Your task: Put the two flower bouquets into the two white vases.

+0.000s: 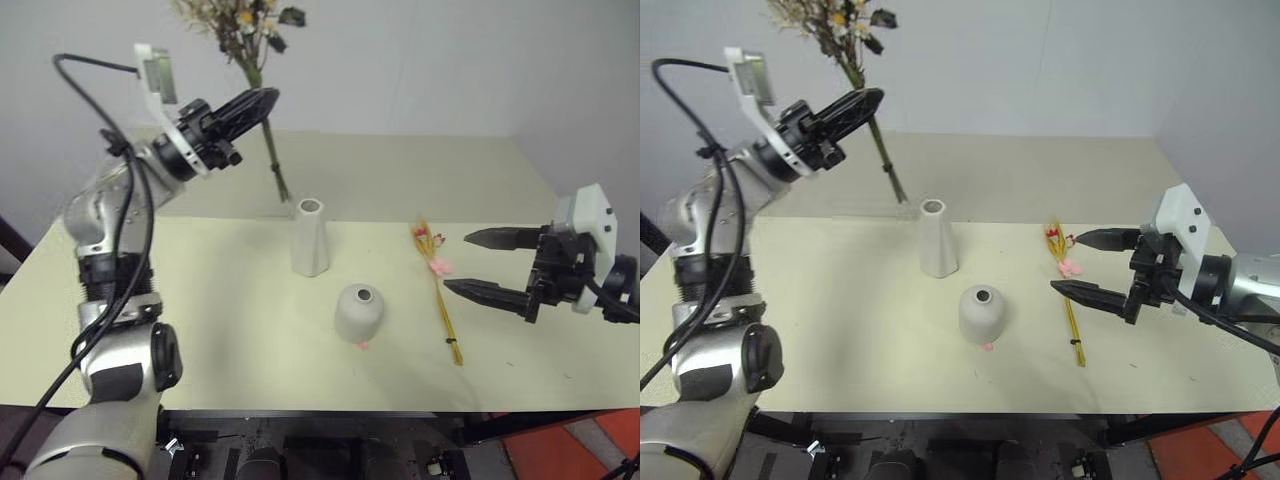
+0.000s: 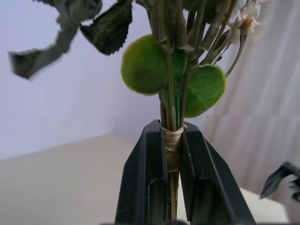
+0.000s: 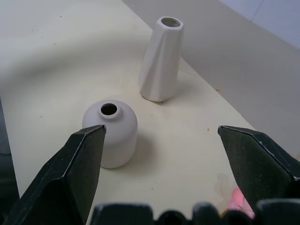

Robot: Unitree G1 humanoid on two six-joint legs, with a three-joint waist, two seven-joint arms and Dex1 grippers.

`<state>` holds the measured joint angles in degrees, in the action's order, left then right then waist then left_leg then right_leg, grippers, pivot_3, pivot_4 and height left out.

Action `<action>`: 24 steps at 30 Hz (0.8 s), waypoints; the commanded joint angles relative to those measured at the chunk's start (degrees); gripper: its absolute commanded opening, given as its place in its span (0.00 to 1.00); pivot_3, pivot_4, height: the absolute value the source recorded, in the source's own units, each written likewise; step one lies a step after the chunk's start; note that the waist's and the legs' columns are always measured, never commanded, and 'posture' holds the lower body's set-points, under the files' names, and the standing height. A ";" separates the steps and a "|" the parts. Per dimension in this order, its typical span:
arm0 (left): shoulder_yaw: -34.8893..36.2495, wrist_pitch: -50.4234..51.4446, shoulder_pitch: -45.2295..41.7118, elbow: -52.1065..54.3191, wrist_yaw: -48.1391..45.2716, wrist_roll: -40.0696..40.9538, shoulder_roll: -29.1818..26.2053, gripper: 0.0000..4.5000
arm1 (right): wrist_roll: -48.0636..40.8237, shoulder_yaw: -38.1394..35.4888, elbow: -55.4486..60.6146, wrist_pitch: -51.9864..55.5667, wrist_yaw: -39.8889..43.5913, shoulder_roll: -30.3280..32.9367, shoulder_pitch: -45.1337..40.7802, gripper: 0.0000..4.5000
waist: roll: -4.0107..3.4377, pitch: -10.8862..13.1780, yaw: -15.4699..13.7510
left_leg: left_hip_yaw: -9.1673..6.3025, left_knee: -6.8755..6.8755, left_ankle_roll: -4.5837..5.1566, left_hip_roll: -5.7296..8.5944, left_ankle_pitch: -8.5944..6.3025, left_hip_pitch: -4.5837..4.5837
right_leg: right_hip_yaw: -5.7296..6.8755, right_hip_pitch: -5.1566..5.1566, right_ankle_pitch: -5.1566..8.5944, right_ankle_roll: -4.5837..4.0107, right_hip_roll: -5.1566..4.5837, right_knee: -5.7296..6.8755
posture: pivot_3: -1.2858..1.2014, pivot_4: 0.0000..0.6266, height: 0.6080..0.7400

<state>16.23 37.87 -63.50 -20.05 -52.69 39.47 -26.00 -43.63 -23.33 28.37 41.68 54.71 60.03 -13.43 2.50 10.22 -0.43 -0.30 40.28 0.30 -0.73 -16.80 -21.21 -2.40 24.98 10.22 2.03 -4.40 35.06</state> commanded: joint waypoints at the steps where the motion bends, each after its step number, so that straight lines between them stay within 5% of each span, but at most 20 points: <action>1: -2.32 -5.96 -4.47 -5.63 -4.07 -2.56 0.89 0.03 | -1.18 -4.13 2.56 0.71 -1.58 0.09 1.32 1.00 | 0.00 0.00 0.17 | 0.01 0.00 0.00 0.00 0.00 0.00 | -0.02 0.00 0.00 0.00 0.00 -0.01 | 0.52 0.24 1.00; 8: -4.70 -14.20 -9.93 -19.38 -9.03 -7.64 2.26 0.03 | -3.01 -7.79 5.20 2.20 -3.51 0.41 4.34 1.00 | 0.00 0.00 0.58 | 0.01 0.01 0.01 0.00 0.00 -0.01 | -0.03 0.00 0.00 0.01 0.01 -0.01 | 0.52 0.24 1.00; 24: -5.61 -22.84 -13.79 -32.39 -13.31 -14.36 4.53 0.03 | -5.12 -10.07 7.94 3.68 -6.51 0.35 6.95 1.00 | 0.01 0.01 0.95 | -0.01 0.02 0.02 0.00 -0.01 -0.07 | -0.02 0.01 -0.01 0.04 0.00 -0.02 | 0.52 0.24 1.00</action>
<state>10.99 16.83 -74.84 -52.76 -65.25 25.73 -21.50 -47.99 -30.44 35.06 45.16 49.13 59.97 -6.22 2.51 10.22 0.52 -0.30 40.30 0.32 -0.73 -16.81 -21.28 -2.42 24.99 10.22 2.08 -4.39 35.05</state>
